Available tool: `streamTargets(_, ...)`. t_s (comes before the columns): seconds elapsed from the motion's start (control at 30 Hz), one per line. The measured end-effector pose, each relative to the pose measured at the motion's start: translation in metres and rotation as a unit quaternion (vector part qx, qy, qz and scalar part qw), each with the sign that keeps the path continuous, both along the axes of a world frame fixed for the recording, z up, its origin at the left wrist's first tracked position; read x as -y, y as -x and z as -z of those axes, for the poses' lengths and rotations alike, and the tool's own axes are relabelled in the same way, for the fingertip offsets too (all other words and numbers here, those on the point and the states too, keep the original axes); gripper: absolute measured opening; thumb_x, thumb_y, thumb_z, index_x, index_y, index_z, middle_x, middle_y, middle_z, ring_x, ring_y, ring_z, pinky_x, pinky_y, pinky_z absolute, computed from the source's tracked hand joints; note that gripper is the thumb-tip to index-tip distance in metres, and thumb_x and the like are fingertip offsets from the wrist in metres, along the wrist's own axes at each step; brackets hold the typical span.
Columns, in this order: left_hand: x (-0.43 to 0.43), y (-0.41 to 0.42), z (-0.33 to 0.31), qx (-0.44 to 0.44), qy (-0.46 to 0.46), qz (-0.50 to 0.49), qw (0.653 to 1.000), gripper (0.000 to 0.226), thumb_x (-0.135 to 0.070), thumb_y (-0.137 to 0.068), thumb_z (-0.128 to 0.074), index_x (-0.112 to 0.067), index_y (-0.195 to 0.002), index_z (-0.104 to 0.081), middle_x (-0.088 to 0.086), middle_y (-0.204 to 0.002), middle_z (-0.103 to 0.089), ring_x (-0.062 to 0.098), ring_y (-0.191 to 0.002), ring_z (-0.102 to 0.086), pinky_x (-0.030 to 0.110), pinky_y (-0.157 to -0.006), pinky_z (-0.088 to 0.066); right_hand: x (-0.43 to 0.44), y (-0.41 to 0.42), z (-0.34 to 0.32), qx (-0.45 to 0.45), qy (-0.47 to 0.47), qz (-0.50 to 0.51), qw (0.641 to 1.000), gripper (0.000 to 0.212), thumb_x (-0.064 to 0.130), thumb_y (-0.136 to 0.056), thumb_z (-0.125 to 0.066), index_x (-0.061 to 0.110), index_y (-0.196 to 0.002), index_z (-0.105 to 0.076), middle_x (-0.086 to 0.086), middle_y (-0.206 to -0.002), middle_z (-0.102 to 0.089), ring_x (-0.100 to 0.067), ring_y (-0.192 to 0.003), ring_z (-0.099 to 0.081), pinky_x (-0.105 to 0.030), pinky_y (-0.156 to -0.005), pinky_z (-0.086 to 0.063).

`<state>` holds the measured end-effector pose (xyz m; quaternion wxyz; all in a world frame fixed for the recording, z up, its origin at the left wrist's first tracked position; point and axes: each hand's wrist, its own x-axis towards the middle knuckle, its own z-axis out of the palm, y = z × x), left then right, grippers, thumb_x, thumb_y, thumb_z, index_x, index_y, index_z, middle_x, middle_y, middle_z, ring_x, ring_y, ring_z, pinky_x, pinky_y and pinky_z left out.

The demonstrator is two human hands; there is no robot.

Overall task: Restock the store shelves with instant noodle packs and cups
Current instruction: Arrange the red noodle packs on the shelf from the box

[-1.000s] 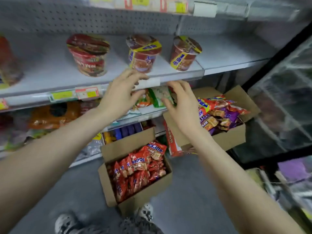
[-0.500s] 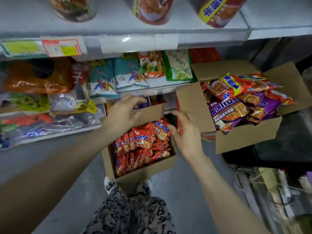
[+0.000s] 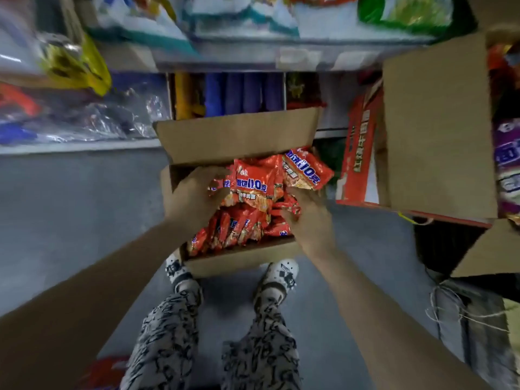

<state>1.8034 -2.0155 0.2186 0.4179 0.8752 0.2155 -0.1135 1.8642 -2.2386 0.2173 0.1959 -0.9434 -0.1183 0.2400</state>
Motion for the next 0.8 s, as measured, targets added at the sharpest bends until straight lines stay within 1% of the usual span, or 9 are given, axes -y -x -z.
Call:
streamTargets(0.1, 0.013, 0.005, 0.046, -0.054, 0.022, -0.014, 0.998, 0.034, -0.016, -0.093, -0.065, -0.020, -0.126, -0.061, -0.002, -0.117, -0.062, 0.013, -0.100, -0.061, 0.038, -0.092, -0.052, 0.003, -0.011, 0.046, -0.021, 0.032, -0.026, 0.999, 0.051, 0.020, -0.088, -0.072, 0.016, -0.137, -0.055, -0.008, -0.132, -0.060, -0.027, -0.122, -0.054, -0.038, -0.100, -0.045)
streamTargets(0.17, 0.020, 0.008, 0.079, -0.066, 0.032, -0.018, 0.997, 0.036, -0.018, -0.093, -0.064, -0.021, -0.128, -0.060, -0.001, -0.124, -0.061, 0.015, -0.106, -0.062, 0.040, -0.095, -0.052, 0.003, -0.019, 0.077, -0.025, 0.055, -0.038, 0.997, 0.053, 0.023, -0.089, -0.071, 0.018, -0.139, -0.053, -0.006, -0.133, -0.058, -0.026, -0.125, -0.051, -0.036, -0.100, -0.043)
streamTargets(0.27, 0.026, 0.009, 0.123, -0.090, 0.043, -0.023, 0.995, 0.037, -0.021, -0.094, -0.062, -0.023, -0.131, -0.057, 0.000, -0.131, -0.060, 0.017, -0.114, -0.060, 0.041, -0.097, -0.052, -0.002, -0.030, 0.122, -0.017, 0.058, -0.046, 0.997, 0.056, 0.027, -0.090, -0.071, 0.020, -0.142, -0.050, -0.006, -0.139, -0.052, -0.027, -0.129, -0.046, -0.038, -0.103, -0.045)
streamTargets(0.4, 0.029, 0.004, 0.169, -0.103, 0.049, -0.026, 0.993, 0.041, -0.020, -0.095, -0.062, -0.024, -0.135, -0.055, -0.002, -0.133, -0.059, 0.014, -0.115, -0.059, 0.039, -0.097, -0.052, -0.017, -0.046, 0.170, 0.042, 0.056, -0.064, 0.996, 0.056, 0.025, -0.089, -0.071, 0.015, -0.140, -0.051, -0.009, -0.145, -0.046, -0.029, -0.135, -0.040, -0.041, -0.106, -0.042)
streamTargets(0.47, 0.030, 0.001, 0.189, -0.108, 0.049, -0.033, 0.992, 0.042, -0.020, -0.095, -0.062, -0.025, -0.136, -0.054, -0.002, -0.132, -0.059, 0.014, -0.115, -0.059, 0.039, -0.096, -0.052, -0.027, -0.052, 0.195, 0.088, 0.065, -0.090, 0.990, 0.056, 0.020, -0.086, -0.074, 0.010, -0.137, -0.054, -0.011, -0.143, -0.050, -0.031, -0.134, -0.042, -0.042, -0.108, -0.040)
streamTargets(0.57, 0.031, -0.003, 0.213, -0.114, 0.055, -0.048, 0.991, 0.042, -0.022, -0.095, -0.062, -0.026, -0.136, -0.053, -0.001, -0.134, -0.059, 0.016, -0.118, -0.058, 0.040, -0.099, -0.051, -0.042, -0.060, 0.225, 0.154, 0.106, -0.139, 0.973, 0.056, 0.018, -0.078, -0.080, 0.009, -0.130, -0.060, -0.012, -0.126, -0.062, -0.032, -0.119, -0.055, -0.042, -0.099, -0.044)
streamTargets(0.6, 0.030, -0.004, 0.219, -0.115, 0.058, -0.053, 0.990, 0.041, -0.022, -0.095, -0.062, -0.026, -0.136, -0.053, -0.001, -0.134, -0.058, 0.016, -0.119, -0.057, 0.039, -0.099, -0.050, -0.047, -0.063, 0.234, 0.155, 0.121, -0.157, 0.968, 0.056, 0.021, -0.079, -0.079, 0.010, -0.130, -0.060, -0.012, -0.123, -0.064, -0.032, -0.116, -0.057, -0.043, -0.098, -0.044)
streamTargets(0.7, 0.032, -0.003, 0.236, -0.117, 0.070, -0.065, 0.989, 0.041, -0.021, -0.096, -0.060, -0.026, -0.137, -0.052, 0.000, -0.136, -0.057, 0.017, -0.120, -0.056, 0.034, -0.096, -0.050, -0.056, -0.065, 0.252, 0.129, 0.166, -0.193, 0.958, 0.053, 0.033, -0.090, -0.069, 0.012, -0.135, -0.053, -0.012, -0.127, -0.062, -0.033, -0.120, -0.053, -0.044, -0.101, -0.040)
streamTargets(0.8, 0.033, 0.001, 0.248, -0.119, 0.078, -0.071, 0.987, 0.042, -0.021, -0.097, -0.059, -0.026, -0.137, -0.051, 0.000, -0.137, -0.055, 0.016, -0.119, -0.057, 0.032, -0.093, -0.050, -0.060, -0.065, 0.263, 0.148, 0.203, -0.183, 0.950, 0.044, 0.030, -0.094, -0.064, 0.011, -0.133, -0.055, -0.013, -0.127, -0.062, -0.033, -0.119, -0.053, -0.044, -0.100, -0.041)
